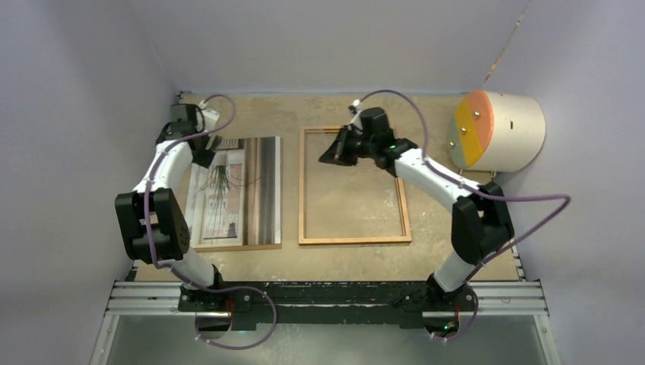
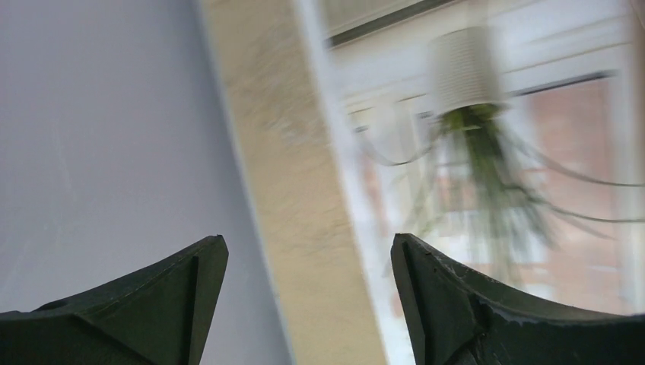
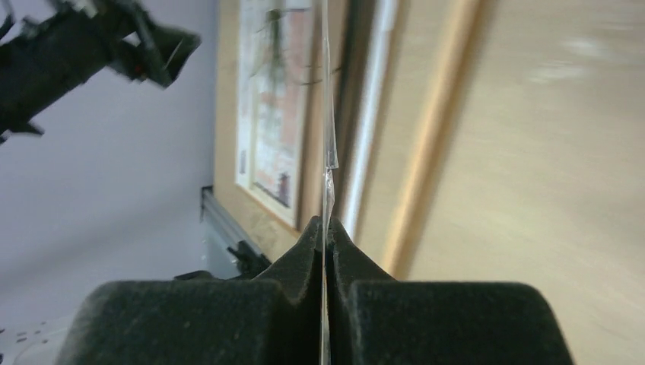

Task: Put the photo into the frame
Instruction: Move the photo frame item to the center of the board.

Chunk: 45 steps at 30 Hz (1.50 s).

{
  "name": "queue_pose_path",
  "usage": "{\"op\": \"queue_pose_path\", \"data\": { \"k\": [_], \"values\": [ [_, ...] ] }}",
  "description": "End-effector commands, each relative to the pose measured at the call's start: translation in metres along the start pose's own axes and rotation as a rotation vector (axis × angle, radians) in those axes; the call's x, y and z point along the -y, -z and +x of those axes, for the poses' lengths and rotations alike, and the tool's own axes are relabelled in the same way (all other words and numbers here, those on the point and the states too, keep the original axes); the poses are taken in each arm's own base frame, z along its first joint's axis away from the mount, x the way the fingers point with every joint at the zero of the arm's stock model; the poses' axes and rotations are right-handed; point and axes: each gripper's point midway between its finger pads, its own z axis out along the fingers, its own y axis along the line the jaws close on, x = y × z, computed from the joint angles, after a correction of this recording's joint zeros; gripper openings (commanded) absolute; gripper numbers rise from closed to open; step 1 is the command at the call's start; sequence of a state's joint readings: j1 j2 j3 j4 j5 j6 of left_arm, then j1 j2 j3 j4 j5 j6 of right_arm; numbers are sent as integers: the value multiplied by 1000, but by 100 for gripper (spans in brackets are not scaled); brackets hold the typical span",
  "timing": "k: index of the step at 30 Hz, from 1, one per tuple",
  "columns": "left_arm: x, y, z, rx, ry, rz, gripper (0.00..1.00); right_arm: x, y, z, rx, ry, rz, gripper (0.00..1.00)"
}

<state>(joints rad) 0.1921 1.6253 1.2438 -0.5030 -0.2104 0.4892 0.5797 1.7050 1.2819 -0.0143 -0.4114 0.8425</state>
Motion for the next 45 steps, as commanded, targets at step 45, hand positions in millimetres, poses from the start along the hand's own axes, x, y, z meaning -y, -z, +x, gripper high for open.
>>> {"op": "queue_pose_path", "data": {
  "k": [45],
  "values": [
    [210,-9,-16,25,-504,128,85,157,144,18,174,-197,436,0]
  ]
}}
